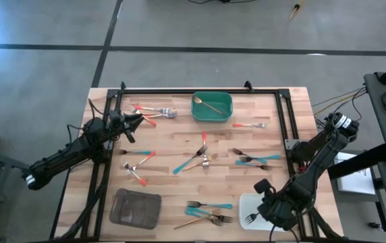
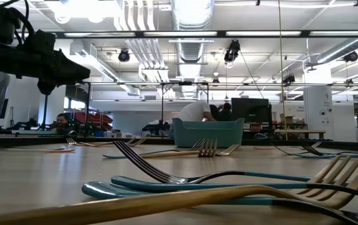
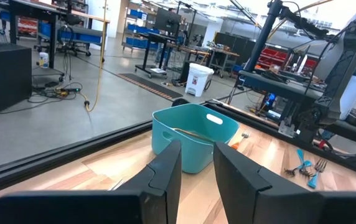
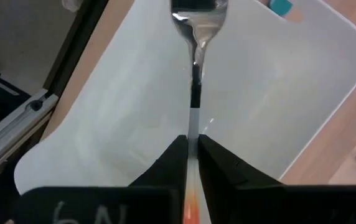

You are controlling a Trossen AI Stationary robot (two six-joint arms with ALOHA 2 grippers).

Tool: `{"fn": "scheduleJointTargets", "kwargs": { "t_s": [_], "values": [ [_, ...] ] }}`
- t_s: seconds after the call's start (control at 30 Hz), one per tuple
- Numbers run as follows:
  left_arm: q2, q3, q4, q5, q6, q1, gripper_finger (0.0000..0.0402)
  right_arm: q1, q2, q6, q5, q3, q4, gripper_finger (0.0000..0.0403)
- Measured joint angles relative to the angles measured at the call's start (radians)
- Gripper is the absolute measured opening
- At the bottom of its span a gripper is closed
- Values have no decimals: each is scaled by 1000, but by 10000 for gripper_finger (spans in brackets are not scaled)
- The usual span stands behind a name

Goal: Sort silverware by color (type)
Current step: Put the orange fork into the white bin, then put the blue fork into the black bin

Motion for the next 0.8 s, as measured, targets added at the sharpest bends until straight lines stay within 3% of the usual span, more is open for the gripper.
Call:
{"fn": "scheduleJointTargets", "kwargs": {
  "t_s": [0.23, 0.37, 0.67, 0.8],
  "values": [
    [0, 0, 0, 0, 0, 0, 78, 0, 0, 0, 0, 0, -8, 105],
    [0, 0, 0, 0, 0, 0, 78, 0, -1, 0, -1, 0, -9, 126],
    [0, 0, 0, 0, 0, 0, 77, -37, -7, 135, 3, 87, -162, 118],
    [0, 0, 0, 0, 0, 0, 78, -98, -12, 164, 112, 147, -325, 111]
  ]
}}
